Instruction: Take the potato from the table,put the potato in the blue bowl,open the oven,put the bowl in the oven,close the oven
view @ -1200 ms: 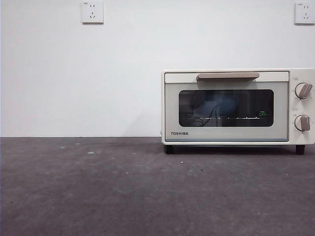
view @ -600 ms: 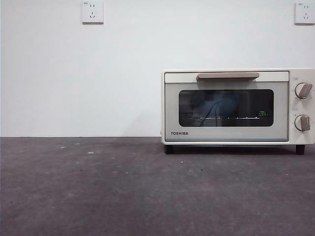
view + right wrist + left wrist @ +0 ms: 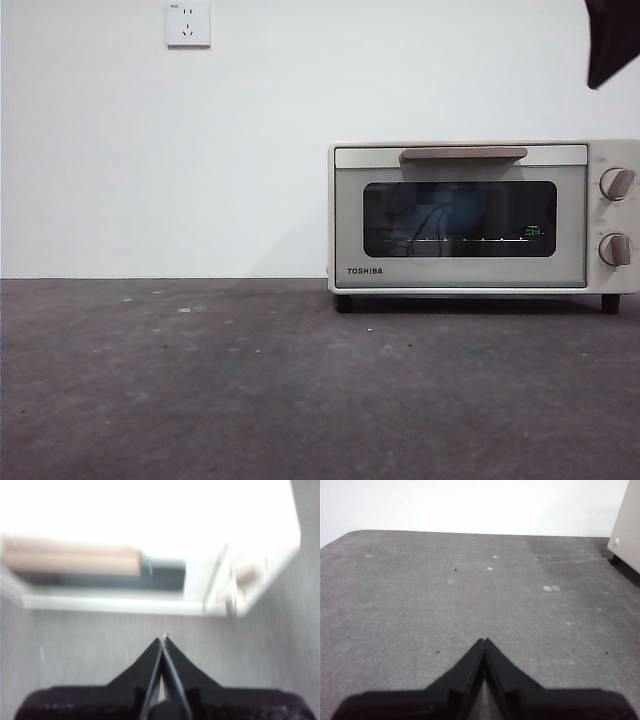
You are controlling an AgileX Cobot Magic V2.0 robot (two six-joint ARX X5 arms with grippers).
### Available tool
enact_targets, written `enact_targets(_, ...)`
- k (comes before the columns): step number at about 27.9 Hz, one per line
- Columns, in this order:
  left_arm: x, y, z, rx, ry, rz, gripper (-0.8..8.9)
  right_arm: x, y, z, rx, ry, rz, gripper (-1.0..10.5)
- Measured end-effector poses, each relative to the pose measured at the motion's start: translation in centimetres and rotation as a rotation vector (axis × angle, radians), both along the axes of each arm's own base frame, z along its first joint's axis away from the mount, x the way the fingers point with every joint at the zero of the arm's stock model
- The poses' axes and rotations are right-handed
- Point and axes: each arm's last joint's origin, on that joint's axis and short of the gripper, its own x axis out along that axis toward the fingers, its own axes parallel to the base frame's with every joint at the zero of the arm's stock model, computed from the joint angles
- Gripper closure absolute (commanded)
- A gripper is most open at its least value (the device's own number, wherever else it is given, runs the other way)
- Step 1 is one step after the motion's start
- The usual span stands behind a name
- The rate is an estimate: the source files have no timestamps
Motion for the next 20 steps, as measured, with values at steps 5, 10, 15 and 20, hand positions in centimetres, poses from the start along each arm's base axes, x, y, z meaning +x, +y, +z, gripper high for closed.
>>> enact_targets(5, 0.0, 0.0, 0.0, 0.0, 0.0, 0.0, 8.18, 0.1, -0.1, 1.1, -0.004, -0.102, -0.029, 9.5)
enact_targets(10, 0.0, 0.0, 0.0, 0.0, 0.001, 0.0, 8.18, -3.7, -0.8, 3.5, 0.017, -0.239, -0.04, 9.5)
enact_targets(15, 0.0, 0.0, 0.0, 0.0, 0.0, 0.0, 8.17, -8.7, -2.0, 4.0, 0.054, -0.445, -0.055, 9.5)
enact_targets(20, 0.0, 0.0, 0.0, 0.0, 0.0, 0.0, 8.18, -12.6, -4.2, 0.4, 0.049, -0.602, -0.163, 9.5)
